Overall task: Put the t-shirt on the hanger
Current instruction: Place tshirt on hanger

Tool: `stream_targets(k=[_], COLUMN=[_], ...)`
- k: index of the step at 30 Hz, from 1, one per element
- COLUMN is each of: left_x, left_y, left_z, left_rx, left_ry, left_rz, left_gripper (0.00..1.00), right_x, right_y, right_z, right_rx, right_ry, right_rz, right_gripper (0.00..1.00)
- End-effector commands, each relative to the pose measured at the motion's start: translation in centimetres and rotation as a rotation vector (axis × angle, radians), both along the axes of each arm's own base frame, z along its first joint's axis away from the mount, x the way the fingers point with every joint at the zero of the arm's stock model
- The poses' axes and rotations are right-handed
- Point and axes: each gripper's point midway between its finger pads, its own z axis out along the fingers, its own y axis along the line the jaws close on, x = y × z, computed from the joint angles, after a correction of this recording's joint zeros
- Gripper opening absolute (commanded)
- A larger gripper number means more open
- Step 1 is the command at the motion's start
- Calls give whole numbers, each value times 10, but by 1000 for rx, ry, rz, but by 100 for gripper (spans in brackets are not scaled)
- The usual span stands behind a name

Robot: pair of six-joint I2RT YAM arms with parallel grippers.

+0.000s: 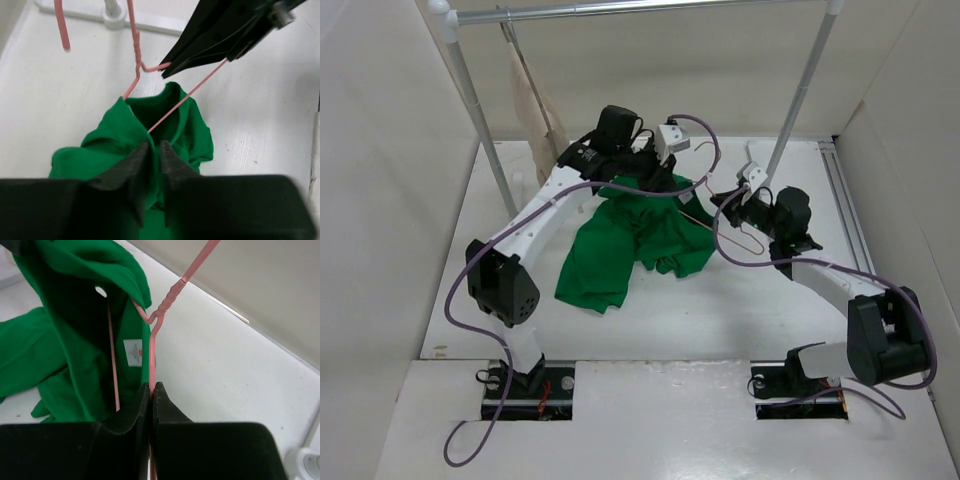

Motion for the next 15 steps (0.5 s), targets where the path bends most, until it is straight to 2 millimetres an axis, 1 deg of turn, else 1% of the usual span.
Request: stream_targets(k=[1,2,3,4,5,6,7,8,9,10,11,12,13,14,15], left_x=[-28,-33,-38,-45,-52,-48,-44,-38,-26,-9,3,20,32,46,54], left_y=[0,1,4,3,7,18,23,30,34,49,51,58,62,71,76], left_z=[22,24,31,35,46,51,57,61,71,69,72,58,47,31,9], left_rx=[-63,-58,-54,-62,-68,-59,-56,-62,-83,-63,-43,8,63,148,226], left_ry=[9,19,-34,-48,-90,-124,-184,-204,-263,-291,-346,-377,-425,-465,-519], left_rz=[-101,-114,-159,-210,-239,-233,-240,-220,-198,-131,-99,-65,-55,-29,-70], left_gripper=[18,23,30,42,47,50,53,58,61,66,66,68,70,70,71], right_x=[-4,-4,-7,-9,-13,-16,-18,-20,-21,-22,-22,-23,-20,-20,-19], right_y=[17,17,16,16,15,13,12,13,12,13,13,14,15,16,17], right_z=[36,36,33,34,37,25,28,28,25,27,29,24,20,17,17], right_rx=[57,57,56,49,51,37,30,32,22,15,17,15,5,5,6], right_ry=[-123,-123,-119,-136,-150,-135,-162,-171,-178,-201,-210,-201,-203,-202,-209], right_rz=[75,75,75,75,75,74,74,83,83,92,92,101,101,113,113], right_gripper=[0,0,0,0,0,0,0,0,0,0,0,0,0,0,0])
